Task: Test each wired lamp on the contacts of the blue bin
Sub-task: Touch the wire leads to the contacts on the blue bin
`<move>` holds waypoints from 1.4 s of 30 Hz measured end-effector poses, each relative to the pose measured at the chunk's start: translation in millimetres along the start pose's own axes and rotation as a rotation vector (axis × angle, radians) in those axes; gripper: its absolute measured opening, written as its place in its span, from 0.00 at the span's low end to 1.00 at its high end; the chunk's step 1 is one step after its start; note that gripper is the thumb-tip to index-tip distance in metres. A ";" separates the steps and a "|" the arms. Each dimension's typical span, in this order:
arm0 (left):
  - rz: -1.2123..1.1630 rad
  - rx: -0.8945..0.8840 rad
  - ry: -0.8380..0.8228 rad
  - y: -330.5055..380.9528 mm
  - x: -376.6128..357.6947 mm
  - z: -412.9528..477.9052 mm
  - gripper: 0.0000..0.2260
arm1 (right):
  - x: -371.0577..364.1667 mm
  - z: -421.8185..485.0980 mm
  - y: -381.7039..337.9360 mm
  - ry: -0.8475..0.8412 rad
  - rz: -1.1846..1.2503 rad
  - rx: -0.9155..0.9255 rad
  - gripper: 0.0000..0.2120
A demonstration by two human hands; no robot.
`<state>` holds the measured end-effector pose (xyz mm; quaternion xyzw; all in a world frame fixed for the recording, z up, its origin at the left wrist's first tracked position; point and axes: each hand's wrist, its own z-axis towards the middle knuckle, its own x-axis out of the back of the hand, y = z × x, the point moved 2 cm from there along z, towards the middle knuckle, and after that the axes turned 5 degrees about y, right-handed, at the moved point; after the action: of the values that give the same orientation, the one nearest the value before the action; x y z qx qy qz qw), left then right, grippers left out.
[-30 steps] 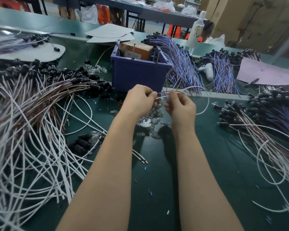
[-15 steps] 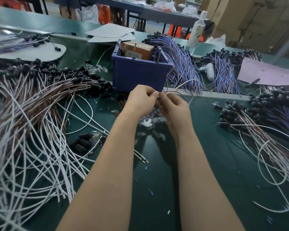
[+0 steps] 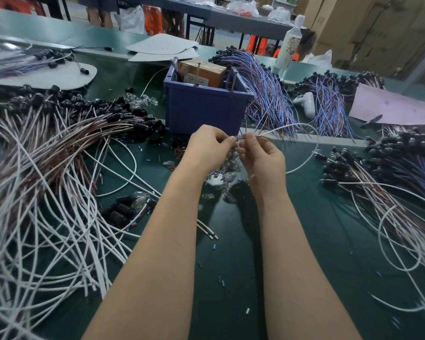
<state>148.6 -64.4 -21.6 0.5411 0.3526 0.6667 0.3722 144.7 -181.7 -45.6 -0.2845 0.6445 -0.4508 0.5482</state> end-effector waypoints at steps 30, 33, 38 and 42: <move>-0.310 0.096 -0.059 26.8 -27.1 -13.3 0.15 | -15.0 -4.3 -4.0 0.113 0.259 -0.163 0.07; -0.405 0.119 0.132 18.1 -23.2 -8.8 0.09 | -23.5 -11.6 -4.7 0.138 0.108 -0.096 0.08; -0.640 0.191 0.207 15.3 -16.5 -5.2 0.10 | -36.0 -24.4 -7.7 0.098 -0.091 -0.193 0.12; -0.708 0.194 0.267 10.9 -1.5 -0.1 0.10 | -35.2 -31.8 -35.2 -0.171 -0.574 -0.001 0.16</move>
<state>147.5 -70.9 -12.8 0.3269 0.6242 0.5253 0.4771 118.0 -158.0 1.4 -0.4925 0.4894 -0.5614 0.4502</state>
